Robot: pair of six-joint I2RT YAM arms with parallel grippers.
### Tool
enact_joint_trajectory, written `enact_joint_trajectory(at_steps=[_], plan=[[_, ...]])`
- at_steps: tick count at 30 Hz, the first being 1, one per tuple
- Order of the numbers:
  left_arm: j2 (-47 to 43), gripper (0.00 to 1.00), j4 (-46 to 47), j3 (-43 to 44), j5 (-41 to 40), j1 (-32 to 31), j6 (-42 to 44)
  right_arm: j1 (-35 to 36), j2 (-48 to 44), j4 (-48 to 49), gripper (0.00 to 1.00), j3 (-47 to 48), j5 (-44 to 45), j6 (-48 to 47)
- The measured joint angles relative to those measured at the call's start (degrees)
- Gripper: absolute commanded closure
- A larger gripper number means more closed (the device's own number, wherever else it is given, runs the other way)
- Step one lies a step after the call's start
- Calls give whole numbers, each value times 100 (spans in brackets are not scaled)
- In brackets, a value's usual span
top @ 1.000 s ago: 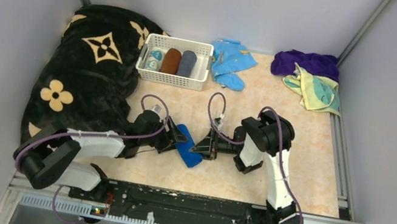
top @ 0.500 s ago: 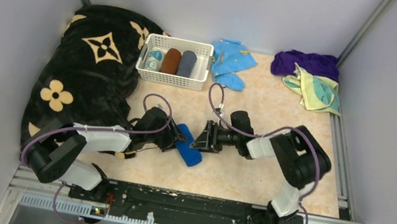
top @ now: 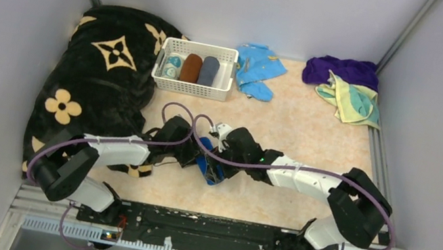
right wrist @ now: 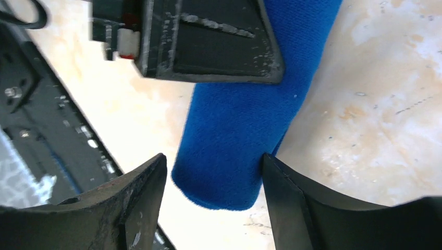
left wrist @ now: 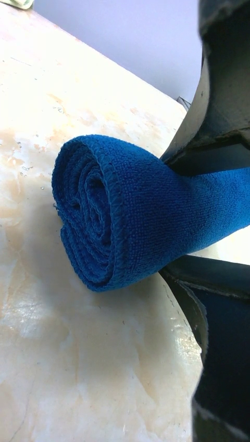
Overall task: Roll the towels
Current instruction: Roll the towel at the center of the board, then pick up the towel at the center of the board.
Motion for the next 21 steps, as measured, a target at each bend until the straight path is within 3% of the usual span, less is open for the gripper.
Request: enact_joint_trajectory(at_steps=[8, 21], plan=[[2, 25, -55, 72, 42, 0, 26, 109, 494, 7, 58, 111, 348, -181], [-129, 25, 227, -111, 39, -245, 42, -723, 568, 1528, 63, -638, -1185, 1038]])
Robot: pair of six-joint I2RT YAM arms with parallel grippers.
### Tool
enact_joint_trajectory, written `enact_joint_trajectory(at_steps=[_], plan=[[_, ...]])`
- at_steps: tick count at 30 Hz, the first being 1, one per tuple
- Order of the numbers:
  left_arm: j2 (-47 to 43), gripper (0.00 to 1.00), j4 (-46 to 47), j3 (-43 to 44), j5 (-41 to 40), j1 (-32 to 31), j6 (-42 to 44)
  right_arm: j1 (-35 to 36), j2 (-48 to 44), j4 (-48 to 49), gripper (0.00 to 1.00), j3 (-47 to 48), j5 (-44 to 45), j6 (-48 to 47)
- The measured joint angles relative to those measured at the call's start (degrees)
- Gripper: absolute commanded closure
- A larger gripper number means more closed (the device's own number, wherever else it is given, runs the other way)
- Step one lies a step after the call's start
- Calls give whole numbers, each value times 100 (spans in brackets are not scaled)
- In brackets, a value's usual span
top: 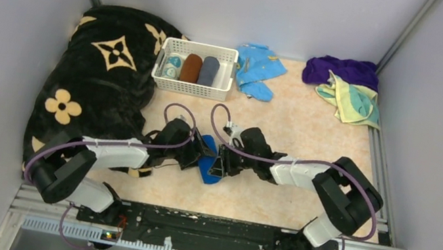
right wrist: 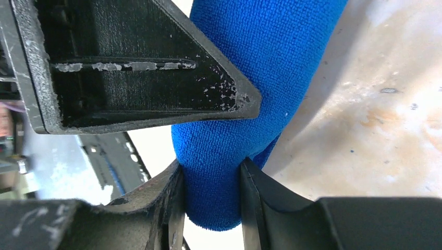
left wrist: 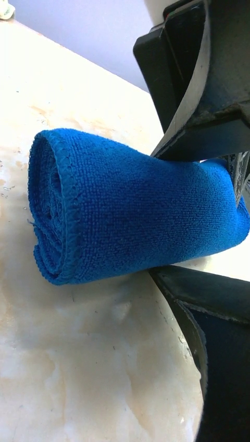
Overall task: Roll the towels
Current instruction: Pick up the towel at the center of the board.
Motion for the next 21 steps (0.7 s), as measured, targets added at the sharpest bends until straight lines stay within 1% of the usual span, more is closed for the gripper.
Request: enact_joint_trajectory(at_steps=[5, 8, 10, 13, 15, 18, 21], plan=[[90, 33, 136, -17, 0, -17, 20, -214, 289, 848, 62, -273, -579, 601], [278, 43, 240, 70, 26, -24, 44, -269, 317, 1045, 58, -334, -671, 791], [385, 50, 219, 153, 31, -28, 94, -308, 317, 1054, 51, -343, -680, 857], [433, 62, -9, 273, -15, -28, 234, -341, 216, 887, 37, -343, -562, 787], [501, 66, -184, 448, -151, -44, 407, -341, -39, 599, 32, -343, -354, 632], [566, 67, -518, 839, -476, -52, 898, -341, -645, 111, 26, -337, 26, 306], [603, 68, -780, 1274, -745, 144, 1517, -341, -1172, -286, 22, -319, 426, -7]])
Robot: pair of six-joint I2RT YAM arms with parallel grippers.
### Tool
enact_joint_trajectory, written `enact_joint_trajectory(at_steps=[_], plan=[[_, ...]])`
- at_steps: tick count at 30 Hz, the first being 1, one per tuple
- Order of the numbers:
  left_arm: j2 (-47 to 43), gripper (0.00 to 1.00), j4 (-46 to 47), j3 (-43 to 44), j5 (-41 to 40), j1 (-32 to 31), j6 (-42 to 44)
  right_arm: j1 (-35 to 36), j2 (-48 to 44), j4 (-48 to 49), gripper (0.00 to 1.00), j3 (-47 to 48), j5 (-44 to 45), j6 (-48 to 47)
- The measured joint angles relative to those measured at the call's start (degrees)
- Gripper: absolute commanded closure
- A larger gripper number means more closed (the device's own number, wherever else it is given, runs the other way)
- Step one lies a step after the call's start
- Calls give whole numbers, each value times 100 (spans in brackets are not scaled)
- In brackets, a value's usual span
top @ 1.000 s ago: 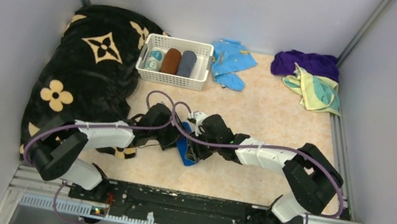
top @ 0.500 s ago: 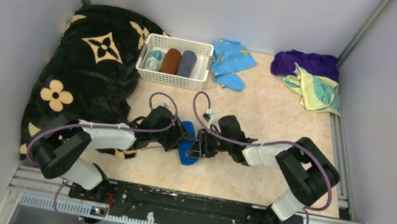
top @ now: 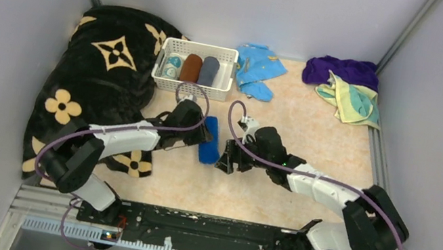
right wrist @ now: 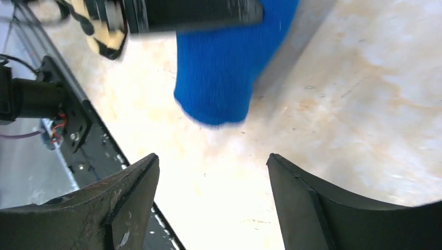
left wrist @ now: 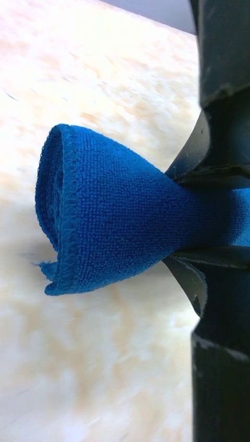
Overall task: Roll the towels
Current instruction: Pick up the towel at the center of the board, then place the towel in the bin.
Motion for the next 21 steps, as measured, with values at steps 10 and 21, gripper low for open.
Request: enact_joint_trajectory(at_steps=[10, 21], plan=[[511, 68, 103, 1991, 492, 1373, 1781, 0, -1204, -682, 20, -96, 1480, -721], [2511, 67, 1005, 4282, 2225, 2243, 2500, 0, -1399, -861, 19, -431, 1937, -946]])
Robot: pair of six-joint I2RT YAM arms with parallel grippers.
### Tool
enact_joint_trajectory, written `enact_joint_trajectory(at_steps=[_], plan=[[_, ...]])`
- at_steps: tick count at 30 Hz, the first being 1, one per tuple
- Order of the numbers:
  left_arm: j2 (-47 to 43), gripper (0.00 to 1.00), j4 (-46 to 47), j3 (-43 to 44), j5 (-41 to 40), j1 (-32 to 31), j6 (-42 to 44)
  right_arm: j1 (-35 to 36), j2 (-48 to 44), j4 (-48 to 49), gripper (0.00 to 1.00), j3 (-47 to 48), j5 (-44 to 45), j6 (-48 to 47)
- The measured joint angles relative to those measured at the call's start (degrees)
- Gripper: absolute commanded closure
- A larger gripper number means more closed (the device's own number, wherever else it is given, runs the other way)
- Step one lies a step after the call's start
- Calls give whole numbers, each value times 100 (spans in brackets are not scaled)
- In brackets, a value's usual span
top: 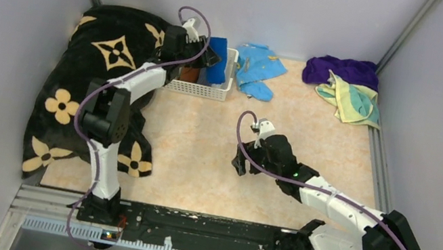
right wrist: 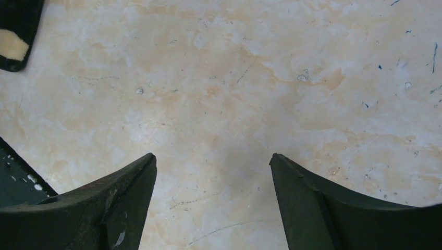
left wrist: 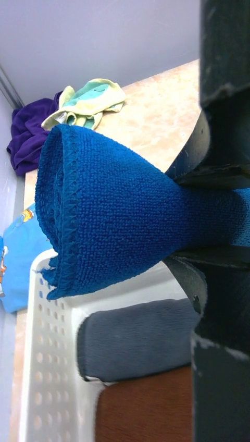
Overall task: Roll the towels
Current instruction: Place the towel in the bin.
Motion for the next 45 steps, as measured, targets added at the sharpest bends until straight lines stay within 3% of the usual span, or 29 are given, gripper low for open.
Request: enact_joint_trajectory(at_steps=[7, 14, 27, 30, 39, 45], plan=[[1384, 65, -138, 1158, 693, 120, 214, 0, -37, -20, 20, -57, 125, -122], [1810, 62, -1078, 1637, 634, 96, 673, 0, -39, -44, 20, -122, 216, -133], [2848, 58, -2883, 3425, -962, -505, 1414, 0, -26, -26, 20, -149, 291, -133], [3032, 51, -3171, 3751, -1276, -529, 1349, 0, -15, -17, 20, -149, 299, -133], [3084, 38, -3388, 3888, -1672, -575, 1172, 0, 37, -4, 20, -149, 299, -133], [2787, 30, -3351, 3493, -1674, -595, 975, 0, -7, -24, 20, -149, 304, -138]])
